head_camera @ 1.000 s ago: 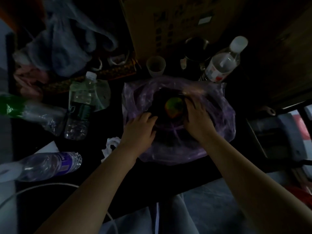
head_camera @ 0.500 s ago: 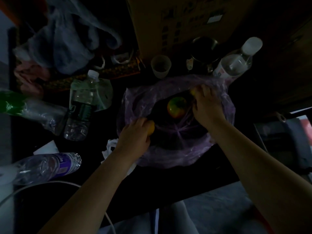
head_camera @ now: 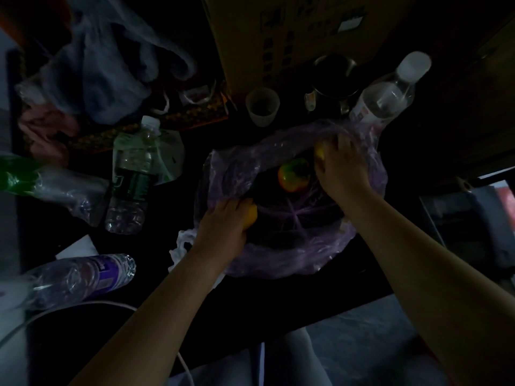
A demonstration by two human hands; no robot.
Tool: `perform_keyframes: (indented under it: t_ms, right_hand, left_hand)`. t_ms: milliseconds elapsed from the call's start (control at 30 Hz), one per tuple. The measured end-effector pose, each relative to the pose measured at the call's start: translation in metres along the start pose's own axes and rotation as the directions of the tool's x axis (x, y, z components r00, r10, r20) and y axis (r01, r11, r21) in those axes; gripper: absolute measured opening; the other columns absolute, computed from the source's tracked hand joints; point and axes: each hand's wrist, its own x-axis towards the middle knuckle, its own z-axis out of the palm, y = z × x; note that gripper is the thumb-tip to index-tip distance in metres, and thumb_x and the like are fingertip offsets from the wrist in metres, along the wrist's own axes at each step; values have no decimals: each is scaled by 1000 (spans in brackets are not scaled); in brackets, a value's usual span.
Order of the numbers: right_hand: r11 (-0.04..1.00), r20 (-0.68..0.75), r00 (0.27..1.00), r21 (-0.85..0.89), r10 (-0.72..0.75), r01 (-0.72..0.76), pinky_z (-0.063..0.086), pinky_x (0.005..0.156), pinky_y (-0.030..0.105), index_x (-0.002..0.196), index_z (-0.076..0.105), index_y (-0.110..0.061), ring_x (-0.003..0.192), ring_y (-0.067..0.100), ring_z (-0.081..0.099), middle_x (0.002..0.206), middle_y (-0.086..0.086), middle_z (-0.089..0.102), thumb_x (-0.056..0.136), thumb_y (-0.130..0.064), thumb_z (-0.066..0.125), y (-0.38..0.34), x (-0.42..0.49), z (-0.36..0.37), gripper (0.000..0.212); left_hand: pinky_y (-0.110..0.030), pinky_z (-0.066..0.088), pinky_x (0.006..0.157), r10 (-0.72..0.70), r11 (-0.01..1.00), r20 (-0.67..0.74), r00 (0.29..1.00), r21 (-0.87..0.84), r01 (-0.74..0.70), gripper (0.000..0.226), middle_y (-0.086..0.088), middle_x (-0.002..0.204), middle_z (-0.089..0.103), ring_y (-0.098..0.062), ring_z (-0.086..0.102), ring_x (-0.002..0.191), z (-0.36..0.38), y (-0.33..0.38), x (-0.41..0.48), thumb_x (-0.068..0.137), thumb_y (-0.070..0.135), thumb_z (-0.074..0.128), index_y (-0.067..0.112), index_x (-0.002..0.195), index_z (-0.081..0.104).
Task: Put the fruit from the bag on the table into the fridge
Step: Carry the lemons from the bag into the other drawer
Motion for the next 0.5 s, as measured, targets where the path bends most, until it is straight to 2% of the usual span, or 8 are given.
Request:
perform_keyframes:
  t_ms: [100, 233, 433, 500]
  right_hand:
    - [999, 36, 999, 4, 37, -37, 43, 91, 48, 132, 37, -8, 125, 40, 36, 140, 20, 31, 87, -23, 59, -1, -1, 2, 52]
    - [996, 50, 998, 78, 30, -34, 44, 85, 46, 130, 37, -9, 121, 39, 41, 134, 19, 42, 83, -19, 61, 2, -7, 4, 53]
    - [990, 96, 993, 128, -63, 51, 36, 103, 46, 135, 34, -17, 126, 38, 40, 140, 13, 42, 82, -23, 57, 9, -26, 10, 58]
    - [983, 115, 991, 178, -68, 47, 32, 107, 46, 143, 29, -16, 133, 36, 34, 146, 12, 36, 82, -20, 61, 13, -38, 8, 68]
  left_hand:
    - [-41, 41, 86, 15, 1000, -30, 999, -8, -15, 65, -7, 132, 50, -31, 46, 122, -2, 2, -2, 79, 16, 64, 15, 140, 40]
    - [-43, 45, 82, 77, 997, -135, 988, -15, -80, 64, -6, 126, 57, -32, 53, 114, -2, 4, -6, 72, 14, 72, 14, 132, 50]
    - [-37, 44, 88, 116, 992, -219, 969, -13, -122, 67, -1, 123, 58, -23, 50, 117, -12, 20, -13, 69, 22, 79, 16, 131, 52]
    - [-36, 42, 90, 125, 990, -203, 971, -32, -134, 67, 1, 128, 55, -22, 47, 121, -14, 25, -16, 73, 24, 76, 18, 134, 48]
